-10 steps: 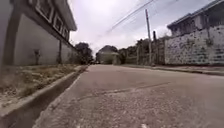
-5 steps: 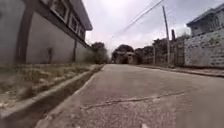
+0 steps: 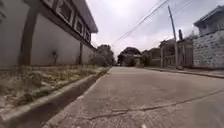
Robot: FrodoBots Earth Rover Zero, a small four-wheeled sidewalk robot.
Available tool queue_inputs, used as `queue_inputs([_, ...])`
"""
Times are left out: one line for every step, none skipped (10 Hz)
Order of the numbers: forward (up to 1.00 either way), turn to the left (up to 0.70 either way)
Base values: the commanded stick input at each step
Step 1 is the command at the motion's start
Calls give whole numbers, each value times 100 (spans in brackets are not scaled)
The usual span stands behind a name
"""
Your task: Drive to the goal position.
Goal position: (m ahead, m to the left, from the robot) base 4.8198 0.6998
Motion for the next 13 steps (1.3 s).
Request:
queue_inputs([100,4])
queue_inputs([100,3])
queue_inputs([100,3])
queue_inputs([100,2])
queue_inputs([100,2])
queue_inputs([100,0])
queue_inputs([100,0])
queue_inputs([100,0])
queue_inputs([0,0])
queue_inputs([0,0])
queue_inputs([0,-82])
queue_inputs([0,-94])
queue_inputs([0,-85])
